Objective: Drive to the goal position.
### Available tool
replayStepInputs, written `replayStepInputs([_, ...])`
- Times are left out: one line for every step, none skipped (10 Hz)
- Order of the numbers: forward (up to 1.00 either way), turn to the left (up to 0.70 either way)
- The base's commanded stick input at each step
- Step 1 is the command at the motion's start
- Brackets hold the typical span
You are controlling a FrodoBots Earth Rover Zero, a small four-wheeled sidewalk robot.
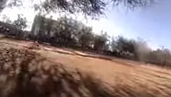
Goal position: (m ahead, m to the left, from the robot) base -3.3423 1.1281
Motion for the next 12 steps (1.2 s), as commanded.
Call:
replayStepInputs([-1.0, 0.0])
replayStepInputs([-1.0, 0.0])
replayStepInputs([-1.0, 0.0])
replayStepInputs([-1.0, 0.0])
replayStepInputs([-1.0, 0.0])
replayStepInputs([-1.0, 0.0])
replayStepInputs([-1.0, 0.0])
replayStepInputs([-1.0, 0.0])
replayStepInputs([-1.0, 0.0])
replayStepInputs([-1.0, 0.0])
replayStepInputs([-1.0, 0.0])
replayStepInputs([-1.0, 0.0])
